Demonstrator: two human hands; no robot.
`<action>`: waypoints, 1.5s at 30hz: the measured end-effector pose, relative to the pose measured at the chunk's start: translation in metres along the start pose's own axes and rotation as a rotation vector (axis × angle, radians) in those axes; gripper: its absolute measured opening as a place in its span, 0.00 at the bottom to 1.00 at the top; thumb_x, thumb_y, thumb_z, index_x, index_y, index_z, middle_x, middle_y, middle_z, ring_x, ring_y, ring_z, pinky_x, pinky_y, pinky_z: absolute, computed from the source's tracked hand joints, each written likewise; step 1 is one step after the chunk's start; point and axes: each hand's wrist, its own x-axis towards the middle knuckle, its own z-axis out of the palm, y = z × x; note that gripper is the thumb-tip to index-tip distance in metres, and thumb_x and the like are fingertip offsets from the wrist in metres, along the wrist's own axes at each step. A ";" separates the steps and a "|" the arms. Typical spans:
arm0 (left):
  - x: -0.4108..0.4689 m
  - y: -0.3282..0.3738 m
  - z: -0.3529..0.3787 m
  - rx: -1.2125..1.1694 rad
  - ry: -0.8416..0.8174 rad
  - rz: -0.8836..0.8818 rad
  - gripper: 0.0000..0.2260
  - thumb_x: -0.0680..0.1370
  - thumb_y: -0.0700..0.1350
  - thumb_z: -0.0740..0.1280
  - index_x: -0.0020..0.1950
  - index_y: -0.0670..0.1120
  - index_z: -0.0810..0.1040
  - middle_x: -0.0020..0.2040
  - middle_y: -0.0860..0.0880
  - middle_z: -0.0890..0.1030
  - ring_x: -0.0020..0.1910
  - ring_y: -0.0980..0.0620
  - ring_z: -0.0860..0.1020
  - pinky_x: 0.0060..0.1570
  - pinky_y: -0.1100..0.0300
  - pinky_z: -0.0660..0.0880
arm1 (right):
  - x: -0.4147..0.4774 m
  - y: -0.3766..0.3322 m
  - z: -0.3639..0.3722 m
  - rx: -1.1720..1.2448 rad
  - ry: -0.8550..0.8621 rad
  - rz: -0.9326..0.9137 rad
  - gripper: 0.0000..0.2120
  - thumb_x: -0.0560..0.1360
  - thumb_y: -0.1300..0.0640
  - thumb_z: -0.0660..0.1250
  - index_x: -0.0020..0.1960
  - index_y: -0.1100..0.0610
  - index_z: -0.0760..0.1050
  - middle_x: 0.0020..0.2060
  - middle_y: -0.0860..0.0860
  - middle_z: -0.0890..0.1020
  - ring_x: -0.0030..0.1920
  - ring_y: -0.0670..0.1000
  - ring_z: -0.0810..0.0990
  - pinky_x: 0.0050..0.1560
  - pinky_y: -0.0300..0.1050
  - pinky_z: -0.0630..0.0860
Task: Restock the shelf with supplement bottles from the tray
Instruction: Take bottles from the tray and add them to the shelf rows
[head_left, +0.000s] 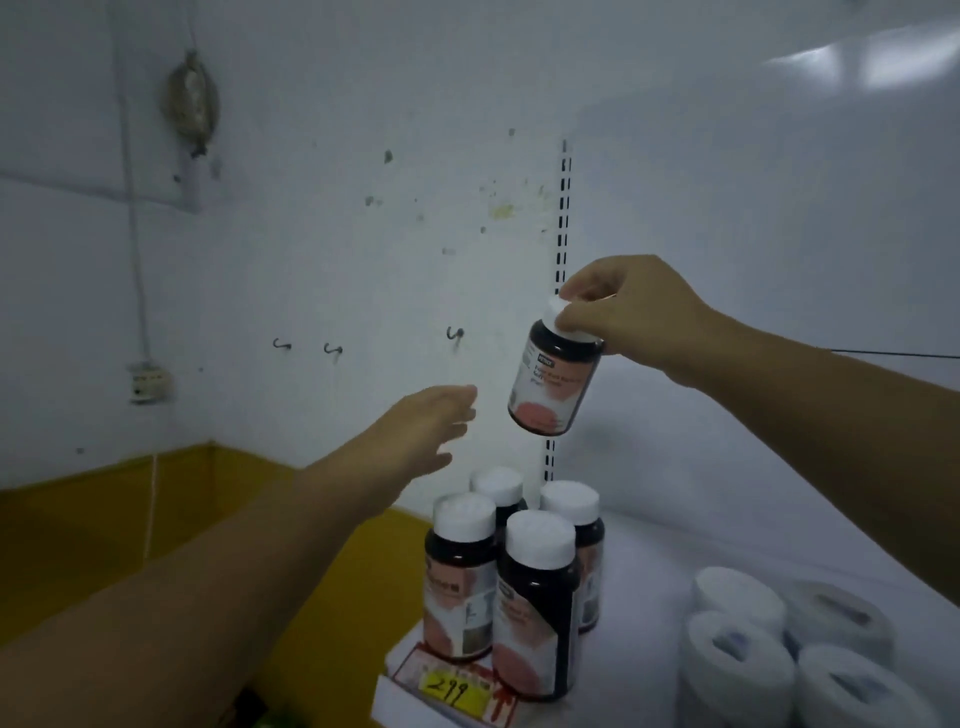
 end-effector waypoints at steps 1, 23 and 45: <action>0.007 -0.016 0.001 -0.039 -0.017 -0.070 0.21 0.78 0.57 0.61 0.68 0.50 0.68 0.68 0.50 0.73 0.64 0.52 0.72 0.61 0.54 0.70 | 0.007 0.010 0.009 -0.024 -0.014 0.035 0.10 0.66 0.54 0.72 0.48 0.52 0.79 0.45 0.48 0.80 0.47 0.49 0.80 0.47 0.49 0.81; 0.058 -0.107 0.027 -0.453 -0.573 -0.219 0.22 0.77 0.60 0.58 0.68 0.52 0.71 0.63 0.46 0.78 0.62 0.45 0.76 0.68 0.46 0.68 | -0.009 0.073 0.098 -0.169 -0.433 0.593 0.11 0.71 0.62 0.69 0.53 0.54 0.76 0.51 0.50 0.80 0.48 0.47 0.79 0.46 0.40 0.77; -0.068 0.083 0.178 0.850 -0.714 0.806 0.31 0.77 0.65 0.50 0.77 0.53 0.50 0.79 0.53 0.50 0.77 0.54 0.46 0.74 0.52 0.46 | -0.272 -0.027 -0.124 -1.216 -0.232 0.535 0.34 0.76 0.39 0.56 0.76 0.53 0.51 0.77 0.53 0.52 0.76 0.52 0.48 0.74 0.50 0.50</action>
